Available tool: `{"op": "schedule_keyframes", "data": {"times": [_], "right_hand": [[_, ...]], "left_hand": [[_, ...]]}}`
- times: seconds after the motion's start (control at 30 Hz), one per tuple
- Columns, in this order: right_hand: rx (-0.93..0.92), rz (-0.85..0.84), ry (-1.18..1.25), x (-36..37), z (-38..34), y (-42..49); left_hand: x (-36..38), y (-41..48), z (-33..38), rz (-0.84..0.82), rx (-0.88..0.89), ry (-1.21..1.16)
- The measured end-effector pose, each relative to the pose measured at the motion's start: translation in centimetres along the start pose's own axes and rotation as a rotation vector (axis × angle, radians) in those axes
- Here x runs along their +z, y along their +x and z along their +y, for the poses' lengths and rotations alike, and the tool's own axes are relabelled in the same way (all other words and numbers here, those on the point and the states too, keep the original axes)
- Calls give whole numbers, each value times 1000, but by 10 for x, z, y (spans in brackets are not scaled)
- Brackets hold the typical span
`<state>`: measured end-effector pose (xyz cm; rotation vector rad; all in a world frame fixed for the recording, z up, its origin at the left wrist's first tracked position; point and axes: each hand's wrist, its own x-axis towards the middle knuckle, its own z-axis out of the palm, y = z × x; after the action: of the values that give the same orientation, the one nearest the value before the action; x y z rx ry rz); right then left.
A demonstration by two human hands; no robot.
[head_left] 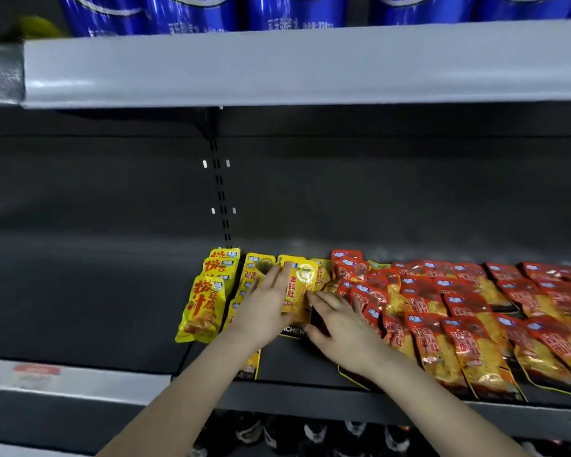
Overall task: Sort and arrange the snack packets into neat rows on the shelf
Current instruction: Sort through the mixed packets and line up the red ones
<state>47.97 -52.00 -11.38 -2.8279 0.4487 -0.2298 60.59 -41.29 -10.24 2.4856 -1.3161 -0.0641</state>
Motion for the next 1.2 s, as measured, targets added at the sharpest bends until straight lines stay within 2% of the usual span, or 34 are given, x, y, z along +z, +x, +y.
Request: {"op": "schedule_keyframes", "data": {"times": [0.57,0.83,1.2], "right_hand": [[155,24,-208,34,-13,12],[129,158,-233,48,-9,13],[159,102,-228,45,-11,13]], "left_hand": [[26,6,-35,-16,59,135],[32,9,-35,-54,36,231],[36,8,-36,-20,52,303]]}}
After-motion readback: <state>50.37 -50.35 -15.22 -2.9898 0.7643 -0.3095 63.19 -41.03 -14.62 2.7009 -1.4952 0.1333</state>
